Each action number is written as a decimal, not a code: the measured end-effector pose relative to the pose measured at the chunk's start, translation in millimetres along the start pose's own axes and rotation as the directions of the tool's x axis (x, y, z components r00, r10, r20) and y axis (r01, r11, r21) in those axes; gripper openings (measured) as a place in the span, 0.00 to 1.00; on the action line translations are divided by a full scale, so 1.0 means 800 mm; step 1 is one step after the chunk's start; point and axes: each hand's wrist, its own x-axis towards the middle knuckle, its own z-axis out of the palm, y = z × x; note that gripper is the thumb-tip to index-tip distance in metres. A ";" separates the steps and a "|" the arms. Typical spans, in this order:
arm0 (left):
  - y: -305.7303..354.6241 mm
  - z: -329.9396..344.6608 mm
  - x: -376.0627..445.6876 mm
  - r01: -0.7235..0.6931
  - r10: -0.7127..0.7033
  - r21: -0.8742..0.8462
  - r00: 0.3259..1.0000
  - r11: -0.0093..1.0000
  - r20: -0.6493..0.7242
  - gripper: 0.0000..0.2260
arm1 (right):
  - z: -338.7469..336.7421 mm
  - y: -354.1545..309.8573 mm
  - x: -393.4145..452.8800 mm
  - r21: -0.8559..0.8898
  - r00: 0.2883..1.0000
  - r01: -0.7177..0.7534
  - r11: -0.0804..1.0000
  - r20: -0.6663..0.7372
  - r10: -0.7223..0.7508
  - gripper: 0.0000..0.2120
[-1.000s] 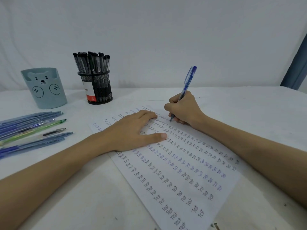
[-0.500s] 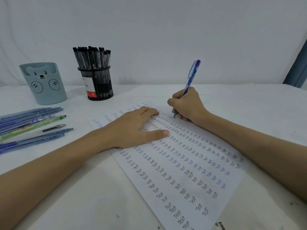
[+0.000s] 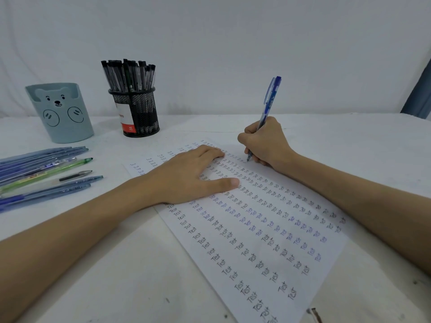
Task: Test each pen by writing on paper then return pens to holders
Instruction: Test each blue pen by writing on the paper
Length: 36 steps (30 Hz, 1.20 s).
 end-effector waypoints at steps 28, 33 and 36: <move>-0.002 -0.006 -0.008 0.109 -0.112 0.178 0.994 0.978 0.003 0.39 | -0.054 -0.013 0.010 0.302 0.957 -0.279 0.911 0.166 0.238 0.08; 0.002 -0.006 -0.008 0.080 -0.082 0.053 0.996 0.995 0.044 0.39 | -0.054 -0.020 0.004 0.249 0.977 -0.180 0.952 0.161 0.142 0.10; 0.005 -0.008 -0.009 0.080 -0.080 0.010 0.996 0.997 0.032 0.40 | -0.048 -0.021 0.000 0.220 0.988 -0.088 0.972 0.142 0.058 0.06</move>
